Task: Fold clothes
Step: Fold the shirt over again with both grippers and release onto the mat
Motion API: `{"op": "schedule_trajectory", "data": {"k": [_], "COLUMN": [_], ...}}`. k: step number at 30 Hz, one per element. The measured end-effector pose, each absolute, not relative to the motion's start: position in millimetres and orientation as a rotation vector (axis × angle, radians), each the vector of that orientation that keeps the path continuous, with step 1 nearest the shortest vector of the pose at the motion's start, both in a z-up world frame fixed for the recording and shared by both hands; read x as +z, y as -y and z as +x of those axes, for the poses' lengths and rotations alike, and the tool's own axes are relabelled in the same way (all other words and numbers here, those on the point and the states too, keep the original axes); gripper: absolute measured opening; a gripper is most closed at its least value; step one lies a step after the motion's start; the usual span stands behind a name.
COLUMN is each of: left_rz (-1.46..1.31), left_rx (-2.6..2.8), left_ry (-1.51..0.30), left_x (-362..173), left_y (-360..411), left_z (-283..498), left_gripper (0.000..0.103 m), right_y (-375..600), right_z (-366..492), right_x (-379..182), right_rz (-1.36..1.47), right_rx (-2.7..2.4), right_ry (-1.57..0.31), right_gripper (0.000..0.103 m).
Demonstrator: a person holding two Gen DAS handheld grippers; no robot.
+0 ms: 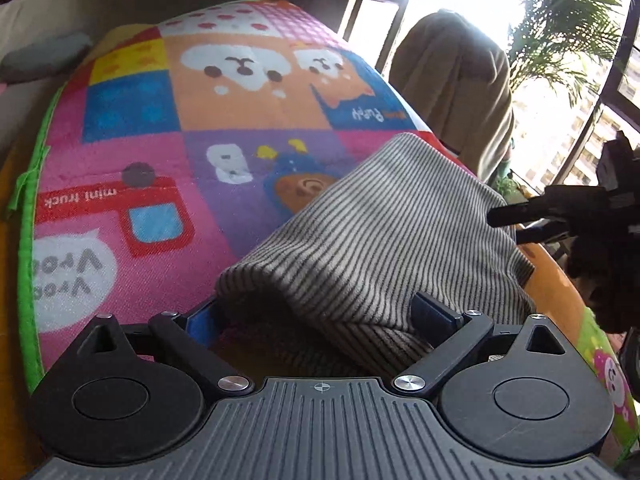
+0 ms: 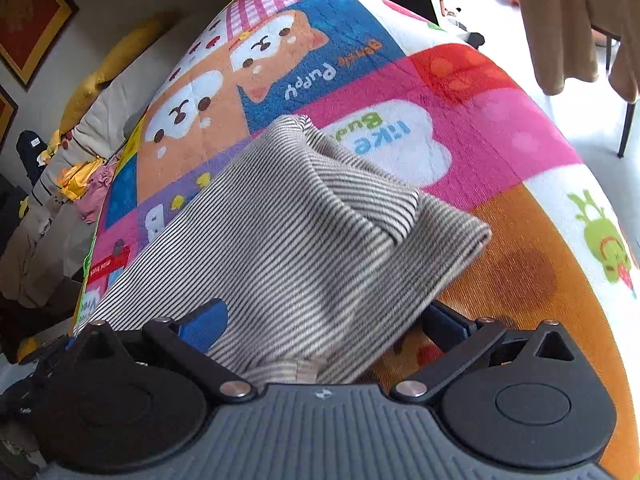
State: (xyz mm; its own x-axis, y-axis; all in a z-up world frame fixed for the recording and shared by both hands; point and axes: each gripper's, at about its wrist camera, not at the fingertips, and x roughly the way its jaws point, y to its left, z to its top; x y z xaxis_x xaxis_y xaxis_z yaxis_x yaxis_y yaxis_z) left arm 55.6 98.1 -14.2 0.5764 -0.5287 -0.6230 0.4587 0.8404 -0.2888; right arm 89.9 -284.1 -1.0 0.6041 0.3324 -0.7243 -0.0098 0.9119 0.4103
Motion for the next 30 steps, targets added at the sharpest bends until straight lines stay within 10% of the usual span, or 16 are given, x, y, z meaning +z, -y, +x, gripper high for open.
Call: {"op": "schedule_trajectory", "data": {"k": [9, 30], "left_rz": [-0.144, -0.306], "left_rx": [-0.663, -0.392], "left_ry": [-0.757, -0.657], "left_x": [-20.1, -24.6], "left_y": [-74.8, -101.3], "left_z": [20.3, -2.2], "left_gripper": [0.100, 0.103], "right_y": [254.8, 199.1], "right_z": [153.2, -23.1], "right_x": [3.8, -5.4], "right_rz": [0.233, -0.086], "right_rx": [0.160, 0.252], "right_ry": [-0.821, -0.698], "right_gripper": [0.103, 0.103]}}
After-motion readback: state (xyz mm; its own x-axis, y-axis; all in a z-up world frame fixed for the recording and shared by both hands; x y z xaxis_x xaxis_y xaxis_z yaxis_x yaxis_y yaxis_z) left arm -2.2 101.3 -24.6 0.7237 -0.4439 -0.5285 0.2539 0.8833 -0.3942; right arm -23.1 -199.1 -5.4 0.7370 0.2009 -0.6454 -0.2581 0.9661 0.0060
